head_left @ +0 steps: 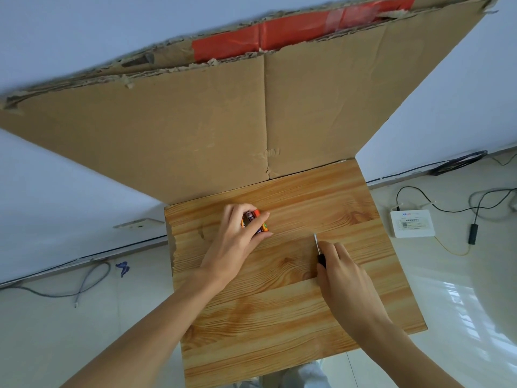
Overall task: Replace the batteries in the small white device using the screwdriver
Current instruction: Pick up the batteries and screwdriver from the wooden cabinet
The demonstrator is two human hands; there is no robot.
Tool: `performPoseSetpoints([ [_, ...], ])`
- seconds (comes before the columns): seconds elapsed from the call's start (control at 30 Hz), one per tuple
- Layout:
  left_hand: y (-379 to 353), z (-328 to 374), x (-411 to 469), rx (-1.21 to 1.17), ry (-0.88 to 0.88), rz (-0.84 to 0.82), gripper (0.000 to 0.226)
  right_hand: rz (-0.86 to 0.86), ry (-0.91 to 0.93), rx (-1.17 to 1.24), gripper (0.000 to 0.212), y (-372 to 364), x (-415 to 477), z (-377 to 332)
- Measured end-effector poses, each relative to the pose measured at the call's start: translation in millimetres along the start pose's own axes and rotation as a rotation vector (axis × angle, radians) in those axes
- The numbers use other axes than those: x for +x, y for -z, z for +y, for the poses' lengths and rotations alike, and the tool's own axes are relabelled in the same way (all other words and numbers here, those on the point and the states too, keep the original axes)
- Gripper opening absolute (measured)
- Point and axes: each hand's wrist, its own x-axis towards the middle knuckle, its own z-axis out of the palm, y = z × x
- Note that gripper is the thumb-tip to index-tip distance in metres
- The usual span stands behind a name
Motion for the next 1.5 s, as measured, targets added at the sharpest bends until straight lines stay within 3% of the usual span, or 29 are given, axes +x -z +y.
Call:
performPoseSetpoints([
  [0.1,4,1,2,-0.008,-0.026,0.016,0.043,0.025,-0.006,0.071,0.016,4,0,-5],
  [0.33,33,20,13,-0.038,-0.095,0.038,0.044,0.102,-0.051,0.193,0.029,26,-4,-23],
  [0.6,128,107,52,-0.107,-0.244,0.013,0.051,0.259,-0.166,0.418,0.029,107,-40,-63],
  [0.8,232,227,89,-0.175,-0.415,0.063,0.044,0.429,-0.325,0.707,0.026,218,-108,-99],
  [1.1,363,436,112,-0.220,-0.735,-0.007,0.045,0.710,-0.444,0.844,0.029,399,-286,-102],
  [1.27,390,567,111,-0.284,-0.950,-0.054,0.043,0.882,-0.491,0.849,0.027,468,-394,-75],
  [1.5,366,754,84,-0.381,-1.268,-0.127,0.041,1.111,-0.589,0.864,0.024,523,-554,2],
])
